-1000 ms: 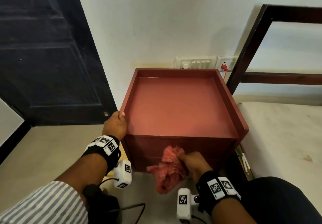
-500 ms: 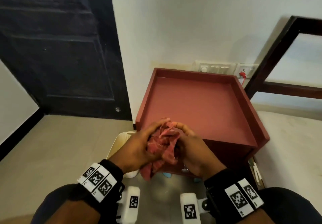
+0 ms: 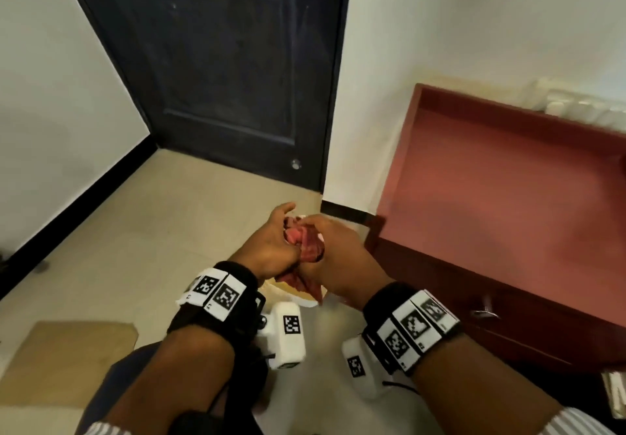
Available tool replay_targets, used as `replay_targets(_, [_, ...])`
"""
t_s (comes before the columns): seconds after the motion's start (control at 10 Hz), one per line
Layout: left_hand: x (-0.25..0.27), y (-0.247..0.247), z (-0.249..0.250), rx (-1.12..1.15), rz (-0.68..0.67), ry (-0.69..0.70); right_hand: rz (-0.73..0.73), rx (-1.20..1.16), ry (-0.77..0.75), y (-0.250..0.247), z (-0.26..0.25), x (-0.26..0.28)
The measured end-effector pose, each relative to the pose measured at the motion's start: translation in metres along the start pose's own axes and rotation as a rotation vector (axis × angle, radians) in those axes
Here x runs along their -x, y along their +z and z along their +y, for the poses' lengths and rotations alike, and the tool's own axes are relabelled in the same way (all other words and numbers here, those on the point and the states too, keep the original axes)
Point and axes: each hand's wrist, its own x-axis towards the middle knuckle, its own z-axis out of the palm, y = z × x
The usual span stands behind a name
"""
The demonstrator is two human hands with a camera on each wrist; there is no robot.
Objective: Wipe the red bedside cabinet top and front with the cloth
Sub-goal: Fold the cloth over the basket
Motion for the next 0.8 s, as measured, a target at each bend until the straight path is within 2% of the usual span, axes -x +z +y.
replay_targets(0.1, [-0.026, -0.004, -0.037, -0.086, 0.070, -0.244, -0.046, -0.157, 0.140, 0.044, 0.023, -0.022])
replay_targets(0.2, [-0.046, -0.010, -0.058, -0.324, 0.181, -0.413, -0.088, -0.252, 0.215, 0.086, 0.050, -0.044])
replay_targets(0.3, [-0.058, -0.013, -0.064, -0.372, 0.246, -0.423, -0.052, -0.251, 0.331, 0.115, 0.085, -0.072])
replay_targets(0.5, [-0.063, 0.004, -0.047, -0.493, 0.123, -0.412, 0.117, -0.227, 0.801, 0.154, 0.161, -0.115])
replay_targets(0.6, [-0.060, 0.011, -0.039, -0.506, 0.064, -0.403, 0.123, -0.235, 0.888, 0.168, 0.181, -0.129])
replay_targets(0.7, [-0.062, 0.015, -0.036, -0.548, 0.062, -0.374, 0.120, -0.314, 0.823, 0.177, 0.197, -0.139])
replay_targets(0.8, [-0.065, 0.019, -0.034, -0.541, 0.068, -0.349, 0.038, -0.341, 0.712, 0.174, 0.196, -0.144])
